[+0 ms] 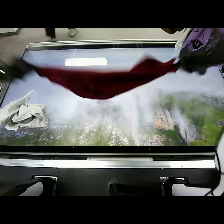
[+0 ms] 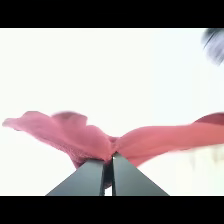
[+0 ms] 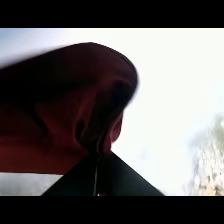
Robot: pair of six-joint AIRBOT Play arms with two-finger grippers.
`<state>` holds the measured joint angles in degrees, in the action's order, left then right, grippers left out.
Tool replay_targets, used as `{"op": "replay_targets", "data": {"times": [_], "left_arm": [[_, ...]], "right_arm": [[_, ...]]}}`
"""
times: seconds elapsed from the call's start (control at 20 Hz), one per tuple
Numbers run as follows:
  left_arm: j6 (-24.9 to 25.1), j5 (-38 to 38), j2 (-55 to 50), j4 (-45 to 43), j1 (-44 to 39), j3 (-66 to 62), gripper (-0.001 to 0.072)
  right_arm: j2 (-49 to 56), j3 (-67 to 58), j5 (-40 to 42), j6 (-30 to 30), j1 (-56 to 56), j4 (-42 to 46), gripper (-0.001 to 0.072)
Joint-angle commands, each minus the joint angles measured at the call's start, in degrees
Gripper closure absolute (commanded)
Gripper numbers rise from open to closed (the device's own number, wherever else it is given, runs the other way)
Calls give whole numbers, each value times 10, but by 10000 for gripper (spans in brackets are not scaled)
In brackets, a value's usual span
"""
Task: Fold the clothes and pants, and hang the long-sleeved shirts on hangers.
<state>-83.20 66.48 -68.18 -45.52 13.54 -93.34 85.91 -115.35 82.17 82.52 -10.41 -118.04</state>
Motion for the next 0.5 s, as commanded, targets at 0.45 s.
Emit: {"op": "replay_targets", "data": {"times": [0.45], "left_arm": [[-105, 78, 251, -239, 103, -189, 692]], "right_arm": [[-346, -59, 59, -59, 0, 62, 679]]}}
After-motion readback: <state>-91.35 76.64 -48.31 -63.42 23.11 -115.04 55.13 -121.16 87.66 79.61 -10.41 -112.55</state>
